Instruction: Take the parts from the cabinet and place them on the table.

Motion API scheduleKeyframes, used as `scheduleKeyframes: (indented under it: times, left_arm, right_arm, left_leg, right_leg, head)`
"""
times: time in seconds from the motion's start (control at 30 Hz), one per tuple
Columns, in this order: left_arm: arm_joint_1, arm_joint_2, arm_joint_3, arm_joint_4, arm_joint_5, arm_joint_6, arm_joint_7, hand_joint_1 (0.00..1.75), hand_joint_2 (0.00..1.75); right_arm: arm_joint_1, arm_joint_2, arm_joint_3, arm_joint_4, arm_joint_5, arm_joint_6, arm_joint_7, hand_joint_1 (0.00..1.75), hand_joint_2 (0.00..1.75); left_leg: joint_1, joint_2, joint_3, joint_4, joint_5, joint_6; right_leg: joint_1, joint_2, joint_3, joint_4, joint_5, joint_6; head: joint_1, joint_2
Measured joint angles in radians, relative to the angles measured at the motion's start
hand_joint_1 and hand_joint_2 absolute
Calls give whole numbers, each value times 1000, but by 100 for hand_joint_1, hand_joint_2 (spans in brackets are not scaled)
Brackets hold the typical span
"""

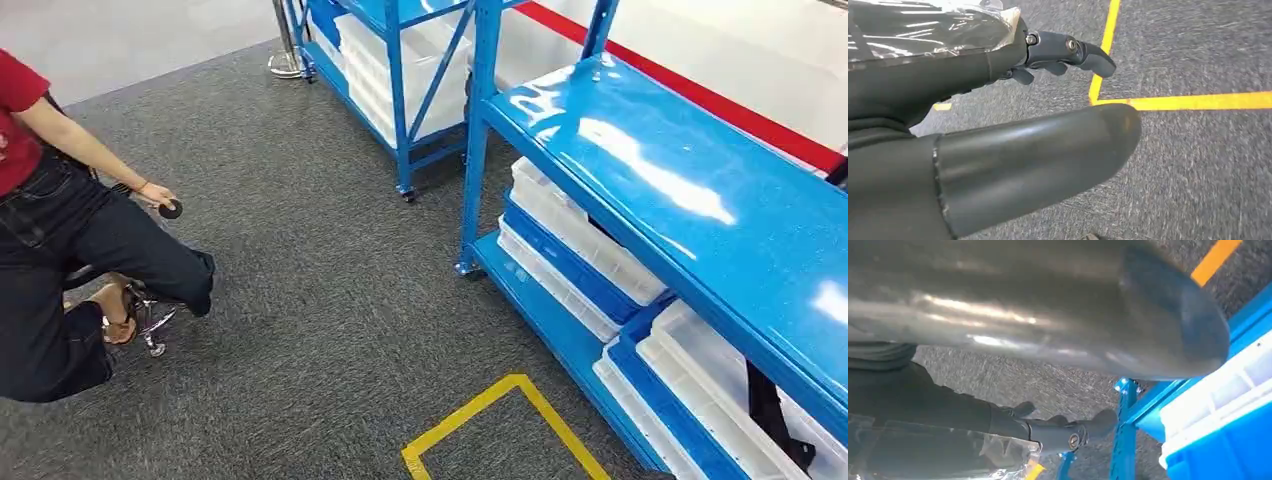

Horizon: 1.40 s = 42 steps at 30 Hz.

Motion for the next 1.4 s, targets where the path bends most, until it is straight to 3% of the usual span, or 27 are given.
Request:
scheduleKeyframes:
  times: [0.03, 0.1, 0.17, 0.2, 0.23, 0.3, 0.37, 0.43, 0.47, 0.53, 0.57, 0.6, 0.67, 0.7, 0.73, 0.8, 0.9, 0.93, 1.0, 1.07, 1.1, 1.17, 1.2, 1.23, 1.27, 1.33, 1.4]
  left_arm:
    - [0, 0, 0, 0, 0, 0, 0, 0, 0]
    - [0, -1, 0, 0, 0, 0, 0, 0, 0]
    - [1, -1, 0, 0, 0, 0, 0, 0, 0]
    - [1, 0, 0, 0, 0, 0, 0, 0, 0]
    - [0, 1, -1, 0, 0, 0, 0, 0, 0]
    - [1, 1, -2, 0, 1, 0, 0, 0, 0]
    - [-1, 1, -2, 0, 2, 1, 0, 0, 0]
    - [-2, -1, -2, 0, 2, 3, 0, 0, 0]
    - [-1, -1, -2, 0, 3, 4, 0, 0, 0]
    - [1, -2, -2, 0, 5, 6, 0, 0, 0]
    - [0, -2, -2, 0, 5, 6, 0, 0, 0]
    - [0, -3, -2, 0, 5, 6, 0, 0, 0]
    - [-1, -4, -2, 0, 5, 6, 0, 0, 0]
    - [-1, -5, -2, 0, 5, 6, 0, 0, 0]
    - [-1, -3, -2, 0, 5, 6, 0, 0, 0]
    - [-3, -3, -2, 0, 5, 7, 1, 0, 0]
    - [-9, -4, -2, 0, 5, 6, 1, 0, 0]
    - [-11, -4, -2, 0, 2, 6, 1, 0, 0]
    - [-9, -6, -3, 0, 0, 6, 1, 0, 0]
    - [-6, -4, -2, 0, -1, 6, 1, 0, 0]
    - [-5, -4, -2, 0, -1, 6, 1, 0, 0]
    - [-5, -3, -2, 0, -1, 6, 1, 0, 0]
    - [-5, -3, -2, 0, -2, 6, 1, 0, 0]
    - [-4, -1, -2, 0, -2, 6, 1, 0, 0]
    - [-5, 0, -3, 0, -2, 6, 1, 0, 0]
    - [-6, 2, -3, 0, -2, 6, 1, 0, 0]
    - [-8, 0, -2, 0, -1, 6, 1, 0, 0]
  right_arm:
    - [1, 0, 0, 0, 1, 0, 0, 0, 0]
    - [5, 0, 0, 0, 3, 0, 0, 0, 0]
    - [5, 0, 0, 0, 4, 0, 0, 0, 0]
    - [4, 0, 0, 0, 5, 0, 0, 0, 0]
    - [3, 2, 0, 0, 5, 1, 0, 0, 0]
    - [1, 1, 0, 0, 6, 3, 0, 0, 0]
    - [5, 1, 0, 0, 6, 3, 2, 0, 0]
    - [5, 1, 0, 0, 9, 3, 3, 0, 0]
    - [-1, -2, 0, 0, 10, 3, 3, 0, 0]
    - [-5, -4, 0, 0, 10, 3, 3, 0, 0]
    - [-4, -5, 0, 0, 10, 3, 3, 0, 0]
    - [0, -6, 0, 0, 10, 3, 4, 0, 0]
    - [0, -10, 0, 0, 10, 3, 6, 0, 0]
    - [-1, -11, 0, 0, 10, 3, 6, 0, 0]
    - [-3, -10, 0, 0, 10, 3, 6, 0, 0]
    - [-4, -10, 0, 0, 10, 3, 7, 0, 0]
    - [-3, -11, 0, 0, 8, 3, 11, 0, 0]
    - [-1, -10, 0, 0, 7, 3, 11, 0, 0]
    - [-6, -11, 0, 0, 5, 3, 13, 0, 0]
    - [-7, -11, 0, 0, 3, 3, 13, 0, 0]
    - [-5, -11, 0, 0, 2, 3, 13, 0, 0]
    - [-4, -10, 0, 0, 0, 3, 13, 0, 0]
    - [-5, -9, 0, 0, 0, 3, 13, 0, 0]
    - [-5, -8, 0, 0, 0, 3, 13, 0, 0]
    - [-7, -6, 0, 0, 0, 3, 12, 0, 0]
    - [-4, -6, 0, 0, 0, 5, 11, 0, 0]
    - [1, -6, 0, 0, 1, 5, 10, 0, 0]
  left_leg:
    - [0, -2, -34, 63, -18, 2]
    - [0, -4, -50, 66, 15, 9]
    - [-2, -16, 13, -81, 111, 24]
    - [-3, -46, 56, -168, 150, 33]
    - [-6, -91, 76, -218, 154, 38]
    - [-11, -62, 75, -220, 158, 34]
    - [-15, -43, 78, -228, 166, 44]
    - [-10, -21, 84, -247, 180, 58]
    - [-11, -5, 82, -247, 180, 62]
    - [-11, 26, 78, -247, 180, 62]
    - [-11, 39, 76, -246, 180, 62]
    - [-10, 51, 75, -246, 180, 61]
    - [-6, 75, 80, -245, 176, 54]
    - [-4, 85, 85, -243, 172, 48]
    - [-11, 95, 87, -238, 167, 38]
    - [-14, 109, 91, -233, 160, 24]
    - [-3, 131, 100, -237, 154, 8]
    - [2, 86, 96, -216, 133, 2]
    - [5, 15, 27, -67, 45, 0]
    - [5, 2, -46, 68, 1, 1]
    - [5, 0, -57, 79, 13, 4]
    - [5, -8, -18, -24, 96, 16]
    - [5, -26, 27, -123, 149, 24]
    - [5, -65, 62, -198, 176, 32]
    - [4, -84, 70, -216, 163, 31]
    - [-5, -62, 69, -216, 164, 30]
    - [-6, -38, 74, -235, 176, 44]
  right_leg:
    - [5, 12, 0, 0, 1, -3]
    - [8, 35, 0, 0, 2, -3]
    - [10, 63, 4, 0, 2, -2]
    - [10, 74, 5, 0, 3, -1]
    - [17, 82, 3, 3, 4, 2]
    - [17, 100, -4, 2, 10, 11]
    - [13, 120, -19, -2, 16, 24]
    - [16, 33, -33, 38, -11, 22]
    - [15, 10, -63, 98, -51, 18]
    - [11, 4, -138, 264, -124, 16]
    - [7, 3, -159, 319, -139, 24]
    - [3, 1, -152, 316, -134, 35]
    - [-5, -14, -65, 169, -80, 65]
    - [-9, -40, -8, 71, -51, 78]
    - [-12, -91, 28, 1, -40, 79]
    - [-7, -69, 32, 3, -32, 51]
    - [-7, -39, 32, -2, -28, 26]
    - [-10, -30, 32, -2, -27, 23]
    - [-8, -10, 28, -1, -23, 10]
    - [-2, 14, 26, -1, -23, 7]
    - [0, 27, 26, -1, -21, 5]
    - [3, 56, 29, -1, -21, 5]
    - [3, 71, 31, -1, -21, 5]
    - [2, 82, 31, -1, -21, 6]
    - [13, 90, 28, 2, -19, 10]
    - [2, 108, 19, -1, -14, 20]
    - [5, 127, 6, -9, -7, 39]
  head:
    - [0, 0]
    - [0, 0]
    - [0, 0]
    - [0, 0]
    - [0, 0]
    - [1, 0]
    - [1, 0]
    - [3, 0]
    - [9, 0]
    - [9, 0]
    - [10, 0]
    - [10, 0]
    - [10, 0]
    - [10, 0]
    - [11, 0]
    - [3, 0]
    - [4, 0]
    - [3, 0]
    - [1, 0]
    - [0, 0]
    - [1, 0]
    - [1, 0]
    - [1, 0]
    - [1, 0]
    - [2, 0]
    - [2, 0]
    - [1, 0]
